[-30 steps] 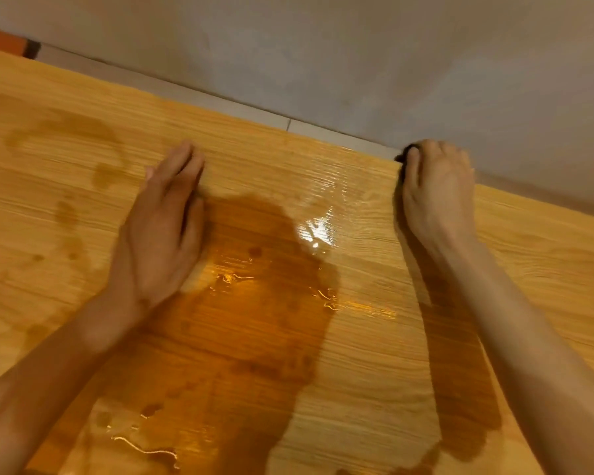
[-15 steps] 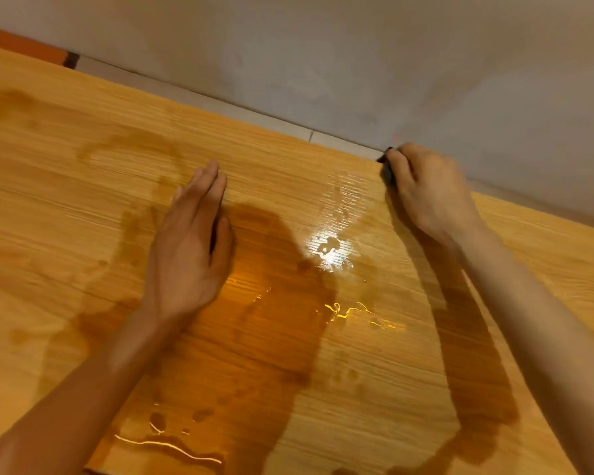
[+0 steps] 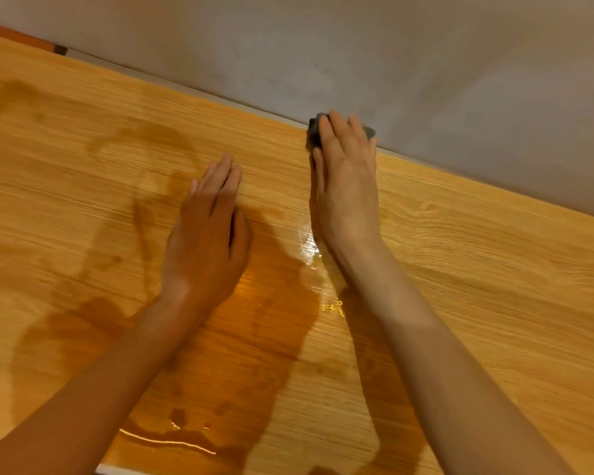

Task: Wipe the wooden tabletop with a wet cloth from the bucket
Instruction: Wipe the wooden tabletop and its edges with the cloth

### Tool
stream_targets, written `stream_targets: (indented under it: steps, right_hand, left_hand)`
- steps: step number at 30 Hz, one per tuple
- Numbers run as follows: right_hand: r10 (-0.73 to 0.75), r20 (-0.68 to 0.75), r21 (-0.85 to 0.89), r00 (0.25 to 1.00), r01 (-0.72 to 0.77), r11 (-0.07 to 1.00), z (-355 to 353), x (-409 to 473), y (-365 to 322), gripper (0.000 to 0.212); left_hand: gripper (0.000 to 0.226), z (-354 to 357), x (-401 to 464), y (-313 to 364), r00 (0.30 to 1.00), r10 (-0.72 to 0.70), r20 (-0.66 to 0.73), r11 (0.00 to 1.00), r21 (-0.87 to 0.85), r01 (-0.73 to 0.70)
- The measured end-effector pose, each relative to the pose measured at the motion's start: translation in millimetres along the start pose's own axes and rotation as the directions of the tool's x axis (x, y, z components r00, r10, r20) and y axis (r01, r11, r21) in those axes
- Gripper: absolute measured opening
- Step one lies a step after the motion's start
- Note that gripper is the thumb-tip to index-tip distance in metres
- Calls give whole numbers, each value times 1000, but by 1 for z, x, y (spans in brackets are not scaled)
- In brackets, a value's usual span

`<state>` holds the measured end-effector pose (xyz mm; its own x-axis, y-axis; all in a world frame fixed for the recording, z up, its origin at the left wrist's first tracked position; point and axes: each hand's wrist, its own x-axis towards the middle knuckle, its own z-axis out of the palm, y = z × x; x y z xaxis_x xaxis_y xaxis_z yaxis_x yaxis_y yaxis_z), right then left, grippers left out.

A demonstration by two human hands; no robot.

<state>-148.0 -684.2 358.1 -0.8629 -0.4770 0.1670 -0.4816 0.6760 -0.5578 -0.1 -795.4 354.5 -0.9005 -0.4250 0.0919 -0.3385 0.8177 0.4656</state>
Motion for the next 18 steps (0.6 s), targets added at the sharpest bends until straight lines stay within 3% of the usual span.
stream_targets:
  steps: [5,8,13,16,18]
  right_hand:
    - [-71,110,-44,991,76,996,-11,-89,-18,43]
    - [-112,197,-107,974,135,985,-18,-78,-9,45]
    - [91,31,-32,995,-90,995,-9,3,6,41]
    - [110,-5,-19,994,-110,994,-3,-45,-12,42]
    - [27,56,-27,998,-26,999,-6,-98,-25,45]
  left_hand:
    - [51,-1,1,0,1000,0,-10,999,-37,-1]
    - [52,-1,1,1,1000,7,2,999,-45,-7]
    - [51,-3,1,0,999,1,37,1000,-28,0]
    - [51,-2,0,0,999,0,52,1000,-14,0]
    - [52,-1,1,-1,998,-8,55,1000,-3,8]
